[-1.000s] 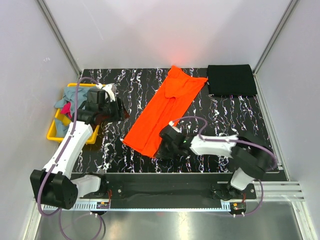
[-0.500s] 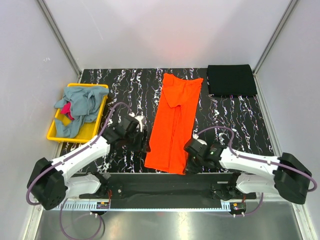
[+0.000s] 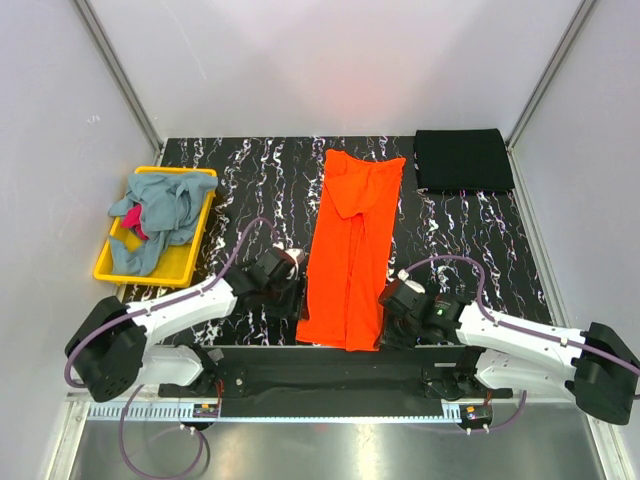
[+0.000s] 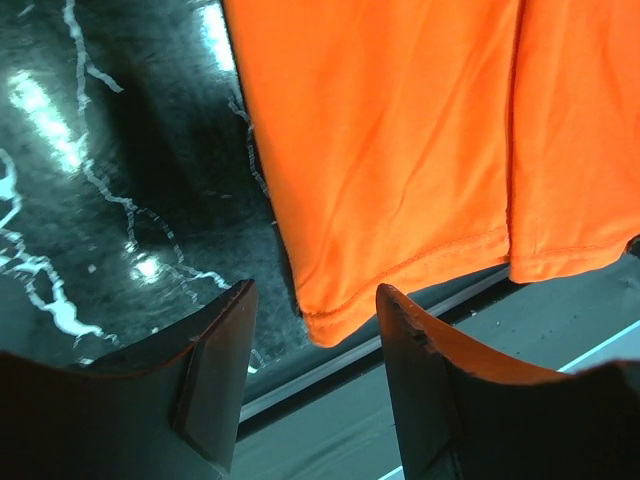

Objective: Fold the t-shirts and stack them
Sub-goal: Fold the tshirt

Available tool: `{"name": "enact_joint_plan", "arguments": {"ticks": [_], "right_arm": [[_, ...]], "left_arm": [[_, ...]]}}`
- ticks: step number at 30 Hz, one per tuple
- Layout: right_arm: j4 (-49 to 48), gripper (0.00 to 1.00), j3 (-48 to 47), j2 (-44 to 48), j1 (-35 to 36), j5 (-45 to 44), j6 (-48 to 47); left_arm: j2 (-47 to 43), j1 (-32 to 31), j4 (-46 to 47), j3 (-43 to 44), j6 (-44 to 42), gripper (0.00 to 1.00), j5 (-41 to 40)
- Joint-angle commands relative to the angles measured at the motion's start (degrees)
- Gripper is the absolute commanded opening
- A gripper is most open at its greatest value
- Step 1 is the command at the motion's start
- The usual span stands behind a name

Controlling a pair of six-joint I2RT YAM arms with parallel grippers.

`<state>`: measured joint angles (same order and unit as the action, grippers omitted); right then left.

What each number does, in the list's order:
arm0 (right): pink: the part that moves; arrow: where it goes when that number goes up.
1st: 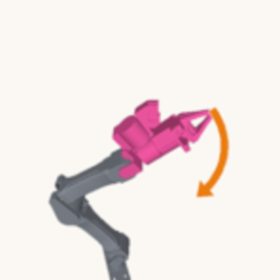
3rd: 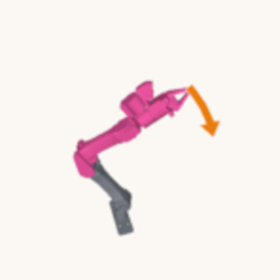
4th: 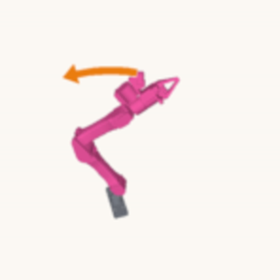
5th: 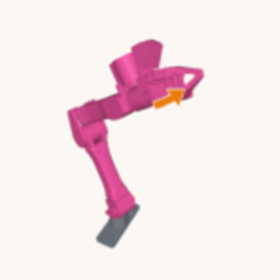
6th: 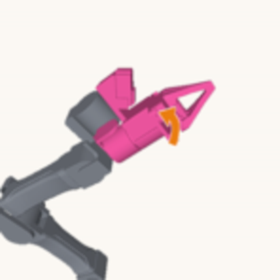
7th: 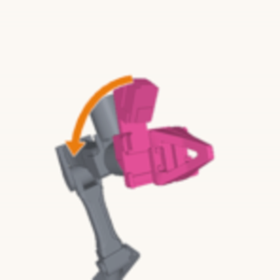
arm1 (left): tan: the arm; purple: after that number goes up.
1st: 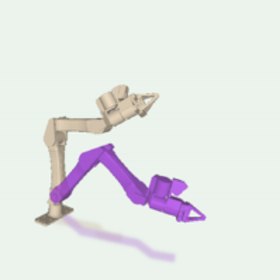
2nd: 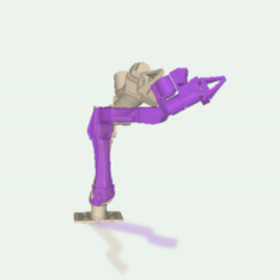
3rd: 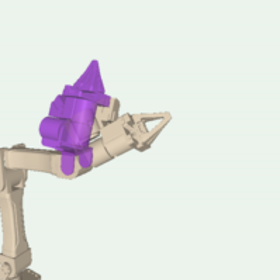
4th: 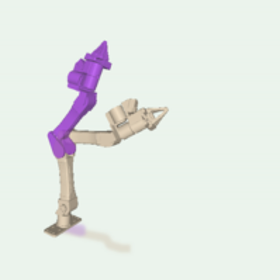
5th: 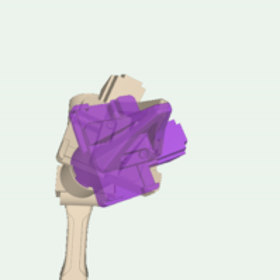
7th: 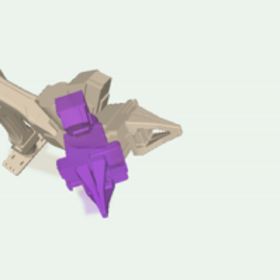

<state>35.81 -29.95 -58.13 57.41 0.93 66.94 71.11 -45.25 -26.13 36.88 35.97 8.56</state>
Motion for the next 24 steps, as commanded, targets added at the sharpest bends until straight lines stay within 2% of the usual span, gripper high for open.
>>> {"name": "enact_joint_plan", "arguments": {"ticks": [1, 5, 9, 10, 13, 20, 24], "right_arm": [[1.0, 0.02, -0.5, 0.8, -0.2, -2.3, 1.1], [1.7, 0.02, -1.5, -0.2, -0.1, -2.4, 0.3], [2.6, 0.02, -1.4, -1.1, -0.2, -2.8, -0.1], [2.7, 0.02, -1.2, -1.2, -0.1, -2.5, -0.1], [3.1, 0.02, -0.3, -0.8, -0.2, -2.3, -0.2], [5.6, 0.02, 0.9, 2.4, -0.2, -4.1, 0.2], [6.0, 0.02, 0.7, 3.2, -0.3, -4.4, 0.1]], "left_arm": [[1.5, -0.7, 5.5, -0.6, 0.9, 0.55, 0.6], [3.5, -1.2, 7.8, -2.0, 1.5, 0.52, 1.9], [4.7, -1.8, 8.8, -3.9, 2.8, 0.36, 2.4], [4.7, -2.0, 9.3, -4.4, 3.1, 0.24, 2.4], [3.9, -2.8, 10.5, -6.3, 5.0, 0.0, 2.6], [1.9, -3.1, 11.8, -8.7, 8.3, 0.01, 2.8], [1.1, -3.2, 11.5, -8.3, 9.4, 0.17, 3.0]]}}
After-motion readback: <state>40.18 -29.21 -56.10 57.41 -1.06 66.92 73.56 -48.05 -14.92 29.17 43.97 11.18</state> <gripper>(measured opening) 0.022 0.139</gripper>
